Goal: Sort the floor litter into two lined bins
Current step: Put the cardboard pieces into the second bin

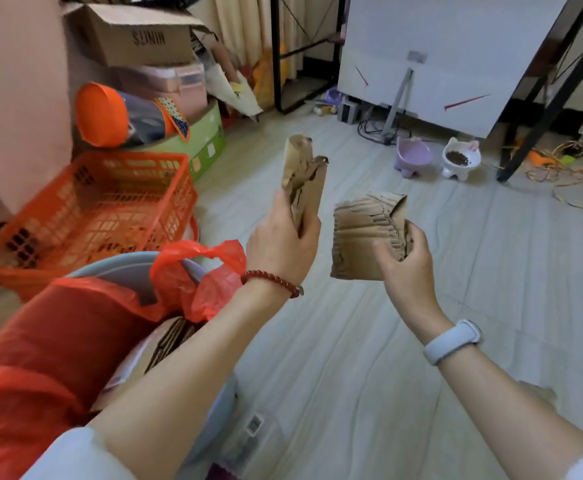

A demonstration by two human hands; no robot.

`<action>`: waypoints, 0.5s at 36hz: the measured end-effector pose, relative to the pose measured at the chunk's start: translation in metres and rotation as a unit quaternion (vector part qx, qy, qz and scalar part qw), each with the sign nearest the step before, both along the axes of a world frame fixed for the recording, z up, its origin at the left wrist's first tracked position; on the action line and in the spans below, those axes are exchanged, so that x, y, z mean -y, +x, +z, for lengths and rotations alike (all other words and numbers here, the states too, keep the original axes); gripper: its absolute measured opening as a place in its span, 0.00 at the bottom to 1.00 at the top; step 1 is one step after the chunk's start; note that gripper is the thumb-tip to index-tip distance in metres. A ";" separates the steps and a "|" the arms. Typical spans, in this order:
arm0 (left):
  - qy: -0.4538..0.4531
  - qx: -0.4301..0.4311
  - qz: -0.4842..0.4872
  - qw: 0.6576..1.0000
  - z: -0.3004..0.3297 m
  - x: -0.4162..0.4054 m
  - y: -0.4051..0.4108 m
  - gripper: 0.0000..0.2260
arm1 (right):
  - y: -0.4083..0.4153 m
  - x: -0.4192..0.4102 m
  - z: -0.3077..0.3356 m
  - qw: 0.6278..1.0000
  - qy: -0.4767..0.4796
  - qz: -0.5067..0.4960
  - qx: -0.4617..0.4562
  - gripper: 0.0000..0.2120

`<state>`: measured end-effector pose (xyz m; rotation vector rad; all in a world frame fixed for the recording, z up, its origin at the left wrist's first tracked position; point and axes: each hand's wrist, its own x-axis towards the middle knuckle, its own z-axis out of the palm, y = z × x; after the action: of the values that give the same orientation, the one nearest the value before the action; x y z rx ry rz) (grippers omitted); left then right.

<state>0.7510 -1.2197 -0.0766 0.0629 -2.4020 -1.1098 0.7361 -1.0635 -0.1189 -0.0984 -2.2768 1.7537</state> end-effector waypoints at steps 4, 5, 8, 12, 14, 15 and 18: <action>0.052 -0.076 0.062 0.994 0.043 0.052 0.022 0.24 | 0.012 0.044 0.040 0.999 -0.019 0.022 -0.031 0.22; 0.058 -0.086 0.079 0.991 0.050 0.067 0.030 0.25 | 0.015 0.056 0.048 0.999 -0.023 0.033 -0.033 0.22; 0.076 -0.083 0.114 0.987 0.059 0.118 0.054 0.23 | 0.024 0.090 0.070 0.995 -0.024 0.077 -0.053 0.21; -0.002 -0.041 0.136 0.990 0.049 0.174 0.096 0.21 | 0.038 0.134 0.081 0.983 -0.006 0.180 -0.027 0.12; -0.089 -0.022 0.144 0.985 0.036 0.191 0.117 0.15 | 0.045 0.154 0.077 0.972 0.057 0.227 -0.005 0.11; -0.125 -0.007 0.148 0.981 0.028 0.197 0.127 0.14 | 0.049 0.163 0.075 0.965 0.089 0.246 0.003 0.14; -0.194 0.046 0.140 0.970 0.006 0.209 0.150 0.21 | 0.062 0.187 0.064 0.943 0.182 0.278 0.010 0.25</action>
<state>0.9006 -1.4284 -0.0704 0.3175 -2.5486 -0.5112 0.7981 -1.2504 -0.0545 0.6600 -2.7837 1.4998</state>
